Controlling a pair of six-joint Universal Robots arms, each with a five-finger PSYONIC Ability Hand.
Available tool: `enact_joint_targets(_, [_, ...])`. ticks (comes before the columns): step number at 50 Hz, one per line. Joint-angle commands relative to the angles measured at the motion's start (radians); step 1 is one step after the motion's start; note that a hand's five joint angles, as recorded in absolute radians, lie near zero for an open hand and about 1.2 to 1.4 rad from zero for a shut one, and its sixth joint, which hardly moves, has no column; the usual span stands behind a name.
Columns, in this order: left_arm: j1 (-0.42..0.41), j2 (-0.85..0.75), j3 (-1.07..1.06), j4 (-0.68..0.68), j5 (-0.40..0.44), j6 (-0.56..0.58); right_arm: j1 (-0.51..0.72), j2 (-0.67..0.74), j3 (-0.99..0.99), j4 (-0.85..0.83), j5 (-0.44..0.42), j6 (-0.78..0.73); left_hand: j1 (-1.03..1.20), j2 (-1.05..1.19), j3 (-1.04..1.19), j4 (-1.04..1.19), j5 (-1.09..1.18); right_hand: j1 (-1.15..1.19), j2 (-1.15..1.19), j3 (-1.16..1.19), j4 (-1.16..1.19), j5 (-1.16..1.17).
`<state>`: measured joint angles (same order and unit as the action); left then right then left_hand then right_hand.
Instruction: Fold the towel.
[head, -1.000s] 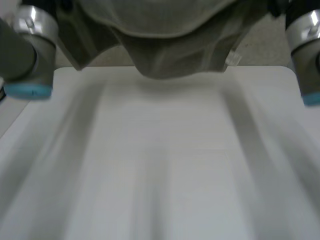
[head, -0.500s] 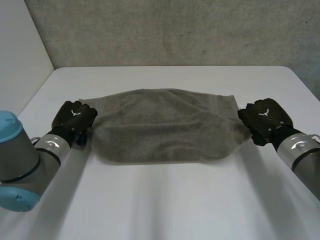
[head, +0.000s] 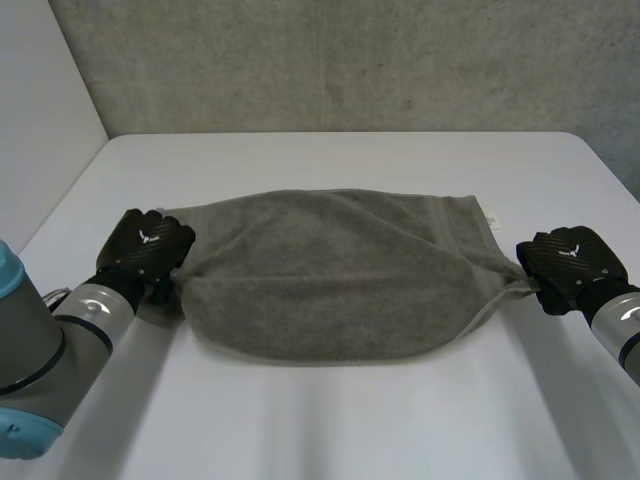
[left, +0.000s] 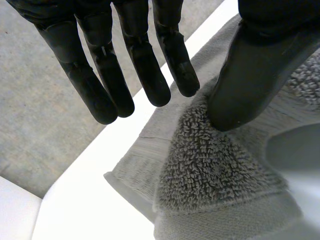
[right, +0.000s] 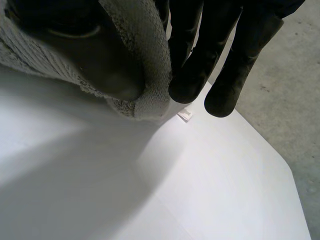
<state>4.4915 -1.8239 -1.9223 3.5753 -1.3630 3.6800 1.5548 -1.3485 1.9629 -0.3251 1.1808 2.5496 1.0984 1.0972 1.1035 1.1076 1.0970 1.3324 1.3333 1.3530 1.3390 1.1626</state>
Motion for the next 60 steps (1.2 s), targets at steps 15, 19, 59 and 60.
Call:
enact_joint_targets(15, [0.006, -0.188, 0.163, 0.013, -0.004, 0.0, -0.041, 0.026, 0.001, -0.037, 0.002, 0.001, -0.233, -0.232, -0.238, -0.242, -0.406, 0.064, 0.063, 0.043, 0.057, 0.059])
enact_joint_targets(19, [0.005, -0.25, 0.212, 0.011, -0.004, 0.0, -0.041, 0.032, 0.001, -0.042, 0.003, 0.001, -0.233, -0.232, -0.238, -0.242, -0.406, 0.064, 0.063, 0.043, 0.057, 0.059])
enact_joint_targets(59, [-0.045, -0.303, 0.338, 0.002, -0.008, 0.117, -0.033, 0.052, 0.01, -0.043, 0.008, 0.001, -0.239, -0.238, -0.244, -0.248, -0.412, 0.064, 0.063, 0.043, 0.057, 0.059])
enact_joint_targets(60, [-0.044, -0.302, 0.338, 0.002, -0.008, 0.117, -0.033, 0.052, 0.01, -0.043, 0.008, 0.001, -0.239, -0.238, -0.244, -0.248, -0.412, 0.064, 0.063, 0.043, 0.057, 0.059])
